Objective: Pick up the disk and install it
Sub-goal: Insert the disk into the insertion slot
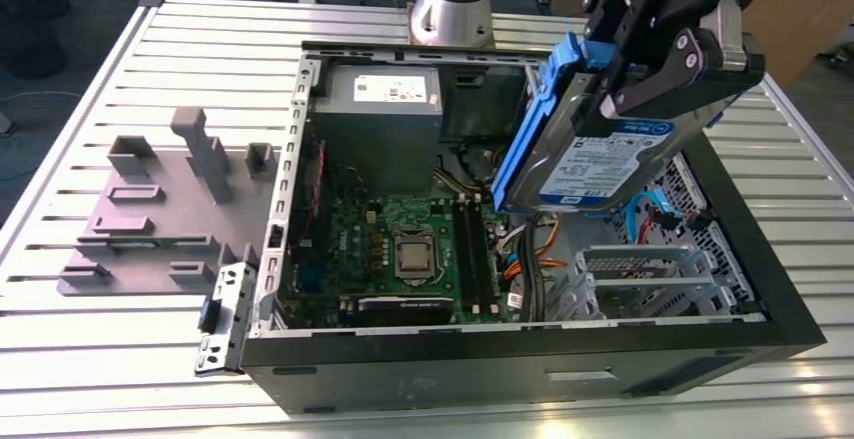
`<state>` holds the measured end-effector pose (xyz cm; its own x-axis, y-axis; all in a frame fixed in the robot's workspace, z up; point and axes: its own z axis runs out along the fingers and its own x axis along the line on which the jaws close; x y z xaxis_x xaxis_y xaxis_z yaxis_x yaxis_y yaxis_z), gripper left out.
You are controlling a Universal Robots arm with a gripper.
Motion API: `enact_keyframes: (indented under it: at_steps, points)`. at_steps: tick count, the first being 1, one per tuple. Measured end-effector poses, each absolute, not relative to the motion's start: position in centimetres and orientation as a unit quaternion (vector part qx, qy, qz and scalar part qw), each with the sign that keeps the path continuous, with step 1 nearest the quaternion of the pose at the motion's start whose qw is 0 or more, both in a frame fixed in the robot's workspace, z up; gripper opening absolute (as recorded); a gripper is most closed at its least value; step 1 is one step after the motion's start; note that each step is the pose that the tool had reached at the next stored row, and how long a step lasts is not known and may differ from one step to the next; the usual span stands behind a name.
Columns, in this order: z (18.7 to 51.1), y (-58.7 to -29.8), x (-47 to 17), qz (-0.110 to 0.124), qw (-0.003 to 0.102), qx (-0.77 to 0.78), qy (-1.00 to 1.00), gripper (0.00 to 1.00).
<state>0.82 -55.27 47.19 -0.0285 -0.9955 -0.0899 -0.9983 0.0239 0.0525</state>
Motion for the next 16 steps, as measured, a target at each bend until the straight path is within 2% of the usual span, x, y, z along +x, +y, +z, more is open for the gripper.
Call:
enact_keyframes:
  at_steps: [6, 16]
  points:
    - [47.13, -55.58, 0.83, 0.050, 0.014, -0.697, 0.715, 0.37]
    - [47.02, -56.13, 0.87, 0.058, 0.021, -0.697, 0.715, 0.37]
